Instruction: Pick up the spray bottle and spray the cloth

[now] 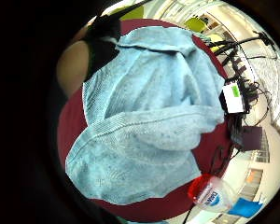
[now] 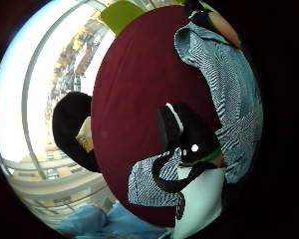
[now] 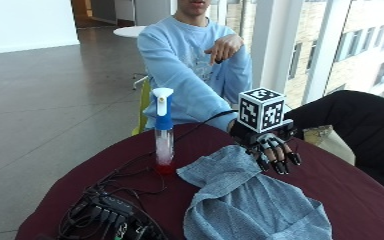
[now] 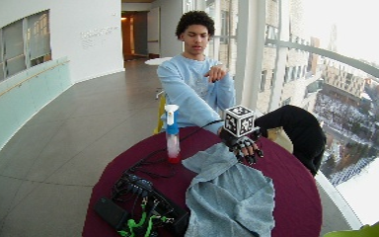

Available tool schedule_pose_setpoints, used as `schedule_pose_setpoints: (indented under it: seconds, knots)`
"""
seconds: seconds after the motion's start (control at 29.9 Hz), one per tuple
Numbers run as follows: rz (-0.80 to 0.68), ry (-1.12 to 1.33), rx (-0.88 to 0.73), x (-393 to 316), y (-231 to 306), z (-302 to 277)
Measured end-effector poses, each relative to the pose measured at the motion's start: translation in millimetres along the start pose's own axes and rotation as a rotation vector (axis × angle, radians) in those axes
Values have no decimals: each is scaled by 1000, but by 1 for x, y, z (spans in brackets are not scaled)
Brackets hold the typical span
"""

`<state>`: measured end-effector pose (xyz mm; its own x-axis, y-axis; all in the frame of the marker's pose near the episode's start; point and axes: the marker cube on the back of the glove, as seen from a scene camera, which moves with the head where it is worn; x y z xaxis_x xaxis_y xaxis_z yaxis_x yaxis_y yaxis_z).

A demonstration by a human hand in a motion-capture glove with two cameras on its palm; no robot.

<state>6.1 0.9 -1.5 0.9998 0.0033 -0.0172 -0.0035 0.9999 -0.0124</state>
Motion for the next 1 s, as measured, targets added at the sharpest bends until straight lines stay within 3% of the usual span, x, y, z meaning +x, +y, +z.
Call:
schedule_pose_setpoints:
  seconds: [0.5, 1.0]
  knots:
    - [-28, -11, 18, 5, 43, -23]
    - [-182, 10, 156, 23, 201, -48]
